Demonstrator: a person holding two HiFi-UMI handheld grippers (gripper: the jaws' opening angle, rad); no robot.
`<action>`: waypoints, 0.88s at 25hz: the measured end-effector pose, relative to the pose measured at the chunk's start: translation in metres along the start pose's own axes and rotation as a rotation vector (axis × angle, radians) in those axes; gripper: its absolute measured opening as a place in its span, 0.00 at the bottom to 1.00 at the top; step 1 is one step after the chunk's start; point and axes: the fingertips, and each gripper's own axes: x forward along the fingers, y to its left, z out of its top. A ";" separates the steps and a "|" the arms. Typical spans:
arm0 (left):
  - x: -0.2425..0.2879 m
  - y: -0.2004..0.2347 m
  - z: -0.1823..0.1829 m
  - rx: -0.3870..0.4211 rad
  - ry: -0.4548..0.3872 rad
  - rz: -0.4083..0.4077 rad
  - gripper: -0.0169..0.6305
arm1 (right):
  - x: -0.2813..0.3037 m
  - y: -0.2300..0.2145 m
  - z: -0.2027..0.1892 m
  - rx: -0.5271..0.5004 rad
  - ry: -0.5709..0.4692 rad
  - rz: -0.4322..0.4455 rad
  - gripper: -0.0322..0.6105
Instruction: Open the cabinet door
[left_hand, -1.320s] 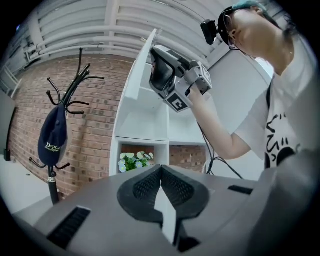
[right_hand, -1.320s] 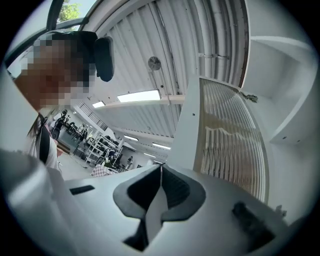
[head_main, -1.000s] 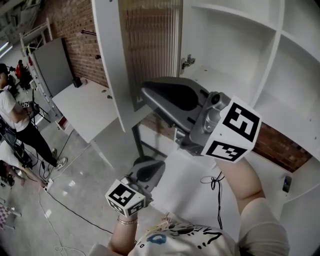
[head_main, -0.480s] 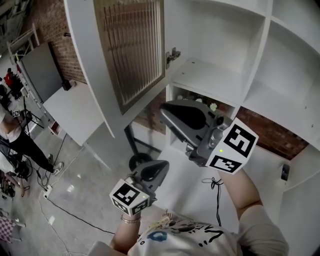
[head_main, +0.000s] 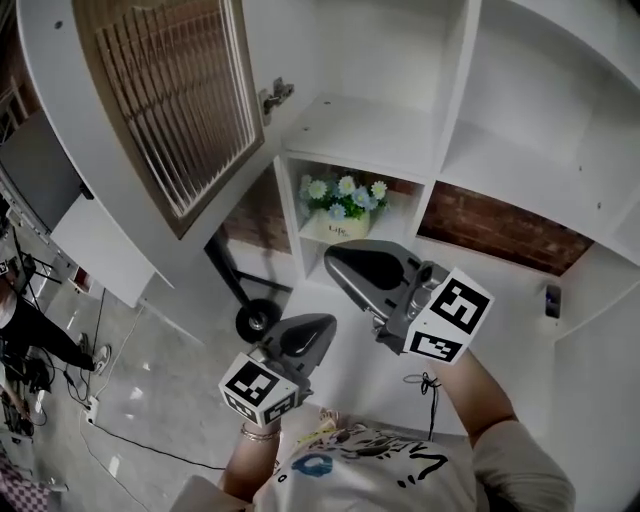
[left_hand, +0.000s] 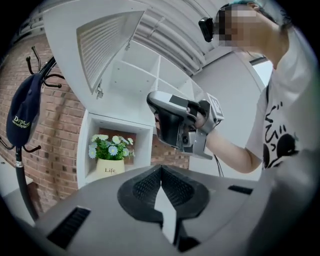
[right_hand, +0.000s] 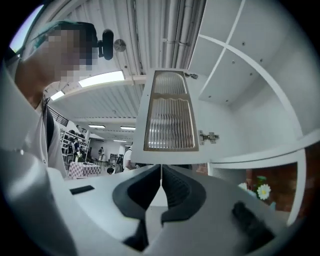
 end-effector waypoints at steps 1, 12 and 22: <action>0.004 -0.003 -0.001 -0.001 0.000 -0.012 0.05 | -0.006 -0.001 -0.006 0.007 0.009 -0.012 0.10; 0.035 -0.043 -0.027 0.032 0.044 -0.172 0.05 | -0.080 -0.011 -0.087 0.018 0.157 -0.225 0.10; 0.051 -0.074 -0.050 0.027 0.072 -0.279 0.05 | -0.131 -0.002 -0.165 0.157 0.271 -0.365 0.09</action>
